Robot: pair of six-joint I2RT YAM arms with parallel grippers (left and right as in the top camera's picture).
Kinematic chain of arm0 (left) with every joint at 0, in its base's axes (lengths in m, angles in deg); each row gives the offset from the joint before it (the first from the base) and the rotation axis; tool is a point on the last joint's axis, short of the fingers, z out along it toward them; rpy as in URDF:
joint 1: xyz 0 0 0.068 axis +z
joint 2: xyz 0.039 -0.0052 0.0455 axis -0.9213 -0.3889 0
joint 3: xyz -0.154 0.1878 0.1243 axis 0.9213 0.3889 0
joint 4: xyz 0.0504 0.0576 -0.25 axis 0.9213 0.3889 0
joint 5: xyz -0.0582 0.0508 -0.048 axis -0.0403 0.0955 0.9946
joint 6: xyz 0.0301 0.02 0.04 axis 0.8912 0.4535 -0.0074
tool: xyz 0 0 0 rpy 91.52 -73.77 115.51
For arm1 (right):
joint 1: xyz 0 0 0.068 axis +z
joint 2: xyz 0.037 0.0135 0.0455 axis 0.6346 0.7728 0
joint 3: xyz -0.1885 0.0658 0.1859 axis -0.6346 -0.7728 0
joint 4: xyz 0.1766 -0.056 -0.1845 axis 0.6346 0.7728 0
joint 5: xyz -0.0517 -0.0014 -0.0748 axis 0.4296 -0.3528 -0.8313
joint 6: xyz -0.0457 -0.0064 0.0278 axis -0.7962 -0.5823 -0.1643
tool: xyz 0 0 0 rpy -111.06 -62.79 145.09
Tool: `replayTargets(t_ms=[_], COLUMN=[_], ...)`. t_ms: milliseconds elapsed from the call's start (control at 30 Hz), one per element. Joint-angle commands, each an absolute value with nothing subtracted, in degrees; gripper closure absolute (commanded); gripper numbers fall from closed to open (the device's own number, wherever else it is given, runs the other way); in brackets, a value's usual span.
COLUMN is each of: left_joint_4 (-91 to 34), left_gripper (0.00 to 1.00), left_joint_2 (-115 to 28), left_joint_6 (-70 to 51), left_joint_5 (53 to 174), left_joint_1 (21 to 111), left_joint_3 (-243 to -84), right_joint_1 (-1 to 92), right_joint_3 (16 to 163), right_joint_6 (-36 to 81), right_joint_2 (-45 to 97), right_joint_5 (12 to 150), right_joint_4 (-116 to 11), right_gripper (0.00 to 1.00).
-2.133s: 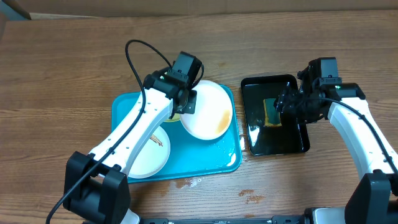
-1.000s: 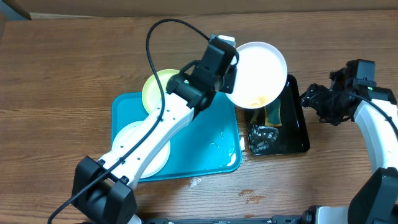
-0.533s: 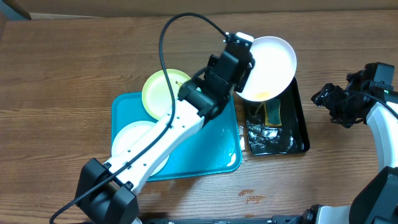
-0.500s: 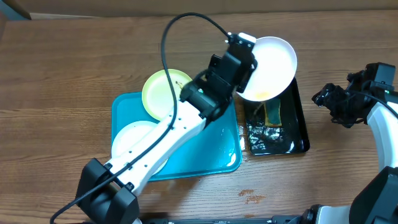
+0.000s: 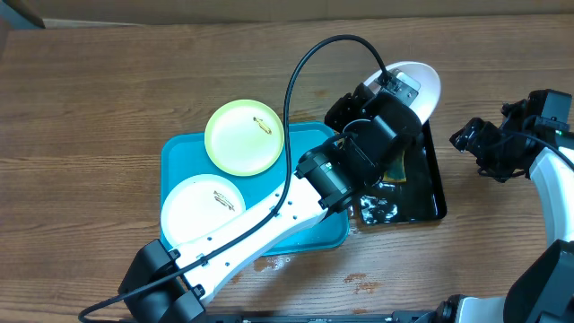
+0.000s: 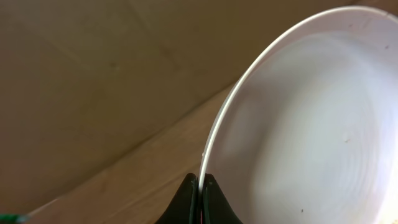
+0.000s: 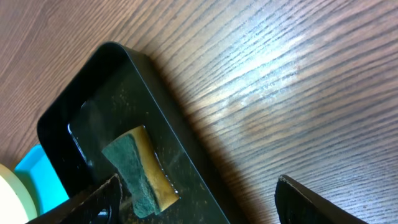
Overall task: Clean dirty plates on tray and stack at the side
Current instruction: 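Carry the white plate left and set it on the table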
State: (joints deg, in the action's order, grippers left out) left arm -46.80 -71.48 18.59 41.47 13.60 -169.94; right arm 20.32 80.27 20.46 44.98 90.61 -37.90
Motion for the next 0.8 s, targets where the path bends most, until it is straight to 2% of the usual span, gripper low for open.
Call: replayTargets(t_ms=[0, 100, 500, 667, 767], left_joint_4=[-47.3, -47.3, -45.9, -40.2, -32.8], left_gripper=[0.96, 0.96, 0.96, 0.96, 0.96], left_joint_2=[-72.0, -72.0, -72.0, -71.8, -71.3], left_joint_6=[20.6, 20.5, 12.9, 4.1, -5.0], left_joint_5=[32.6, 29.9, 31.5, 42.5, 58.1], left_joint_1=[13.7, 12.5, 11.7, 14.5, 20.7], left_joint_3=[-171.6, -171.6, -171.6, -171.7, -173.7], right_joint_1=[20.2, 20.3, 20.5, 20.5, 20.8], right_joint_3=[81.7, 81.7, 81.7, 81.7, 81.7], right_joint_6=[20.9, 22.2, 22.2, 22.2, 22.2], right_joint_2=[45.0, 45.0, 45.0, 45.0, 45.0], right_joint_5=[90.9, 91.0, 91.2, 91.2, 92.4], right_joint_4=[-38.6, -38.2, -37.4, -37.3, -37.3], right_gripper=[0.2, 0.2, 0.19, 0.2, 0.2])
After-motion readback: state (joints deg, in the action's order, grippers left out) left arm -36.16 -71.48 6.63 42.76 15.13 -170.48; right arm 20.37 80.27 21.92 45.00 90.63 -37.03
